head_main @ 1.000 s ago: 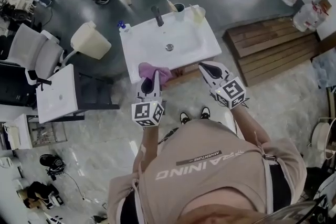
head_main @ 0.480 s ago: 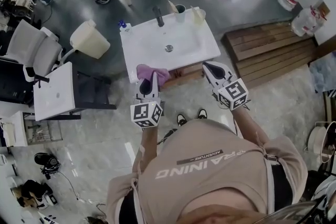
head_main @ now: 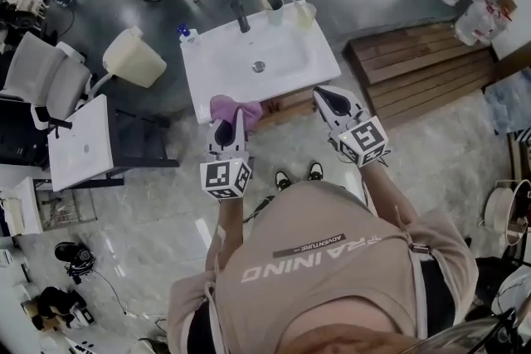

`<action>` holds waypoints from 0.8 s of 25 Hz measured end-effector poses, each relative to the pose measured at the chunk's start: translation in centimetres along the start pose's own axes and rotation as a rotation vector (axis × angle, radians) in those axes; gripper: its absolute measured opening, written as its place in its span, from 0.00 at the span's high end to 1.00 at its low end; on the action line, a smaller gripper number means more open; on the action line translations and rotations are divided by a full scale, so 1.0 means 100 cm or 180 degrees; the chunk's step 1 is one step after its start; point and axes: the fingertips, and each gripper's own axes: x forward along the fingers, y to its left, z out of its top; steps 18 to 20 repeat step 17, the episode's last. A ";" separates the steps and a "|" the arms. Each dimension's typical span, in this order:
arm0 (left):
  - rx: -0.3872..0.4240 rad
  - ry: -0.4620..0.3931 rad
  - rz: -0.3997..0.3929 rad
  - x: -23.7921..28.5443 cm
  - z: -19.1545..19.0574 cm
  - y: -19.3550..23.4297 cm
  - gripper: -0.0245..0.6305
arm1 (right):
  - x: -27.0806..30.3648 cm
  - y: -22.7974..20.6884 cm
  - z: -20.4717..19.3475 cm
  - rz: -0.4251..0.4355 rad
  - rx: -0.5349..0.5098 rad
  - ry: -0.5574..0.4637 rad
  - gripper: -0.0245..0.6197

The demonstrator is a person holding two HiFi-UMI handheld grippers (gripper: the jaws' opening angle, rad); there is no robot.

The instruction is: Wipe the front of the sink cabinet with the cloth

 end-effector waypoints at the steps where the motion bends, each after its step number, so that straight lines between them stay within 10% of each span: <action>1: -0.0011 0.0000 -0.0009 0.000 0.000 -0.002 0.91 | -0.002 -0.001 0.000 -0.0019 0.0018 -0.0013 0.95; 20: -0.0022 -0.0006 -0.0098 0.002 -0.002 -0.030 0.91 | -0.029 -0.012 -0.005 -0.0080 0.0045 0.0034 0.95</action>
